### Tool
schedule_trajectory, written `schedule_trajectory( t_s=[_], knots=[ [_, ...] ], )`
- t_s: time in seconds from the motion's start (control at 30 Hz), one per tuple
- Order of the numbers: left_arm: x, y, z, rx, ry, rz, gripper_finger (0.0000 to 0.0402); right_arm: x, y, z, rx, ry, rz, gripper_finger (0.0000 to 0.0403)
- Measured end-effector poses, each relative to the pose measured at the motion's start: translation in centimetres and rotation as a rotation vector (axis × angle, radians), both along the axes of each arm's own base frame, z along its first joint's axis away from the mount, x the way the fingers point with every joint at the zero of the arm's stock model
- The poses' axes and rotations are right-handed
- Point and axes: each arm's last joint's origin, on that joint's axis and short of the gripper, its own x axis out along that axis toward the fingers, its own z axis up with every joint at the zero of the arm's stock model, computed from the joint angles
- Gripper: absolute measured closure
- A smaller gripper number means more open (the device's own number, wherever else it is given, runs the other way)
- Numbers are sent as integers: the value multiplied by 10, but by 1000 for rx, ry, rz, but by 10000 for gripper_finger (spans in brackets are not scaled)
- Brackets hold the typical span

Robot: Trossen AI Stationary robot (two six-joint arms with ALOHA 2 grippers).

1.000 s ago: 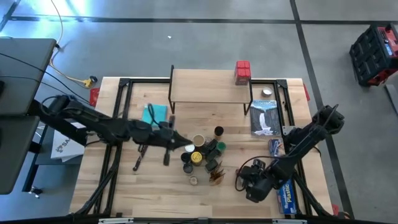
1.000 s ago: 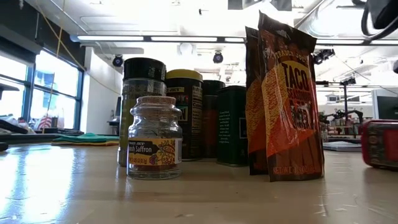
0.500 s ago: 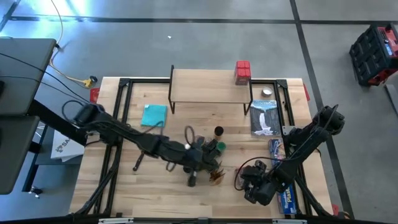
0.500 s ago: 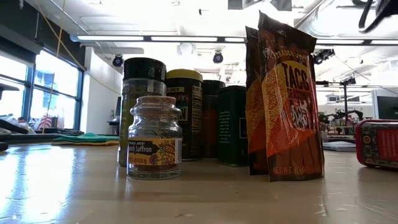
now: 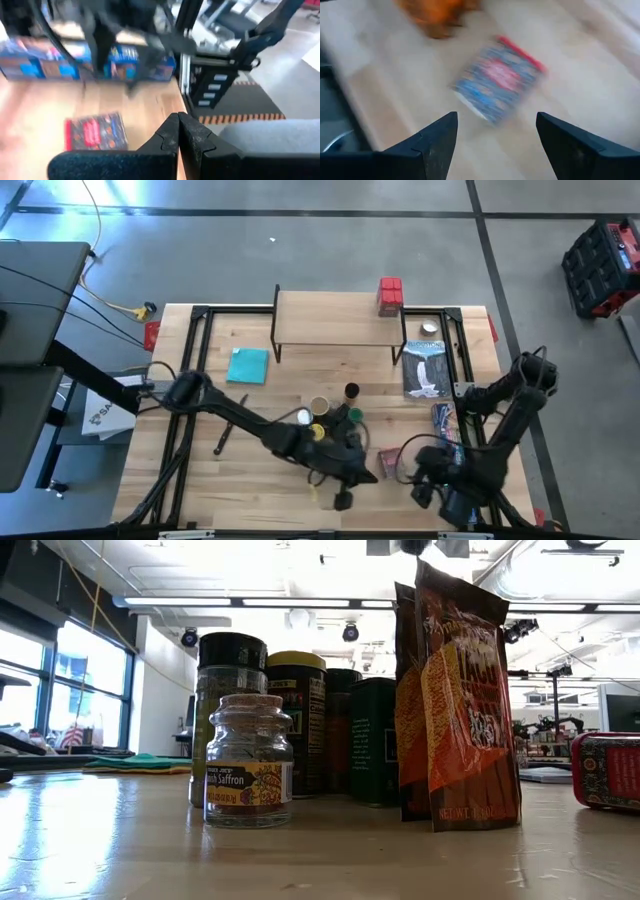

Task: Shelf spices
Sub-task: Put the red seasoning can on the shelf

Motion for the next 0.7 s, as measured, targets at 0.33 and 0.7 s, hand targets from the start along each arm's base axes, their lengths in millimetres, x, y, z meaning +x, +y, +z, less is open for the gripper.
schedule_trajectory(
  t_s=[0.33, 0.7],
  knots=[
    [46, 7, -55, -184, 318, 76, 401, -6, -6, -15, 63, -95, -215, 135],
    [61, 49, -83, -272, 456, 183, 401, -21, -35, -59, 331, -175, -333, 135]
  ],
)
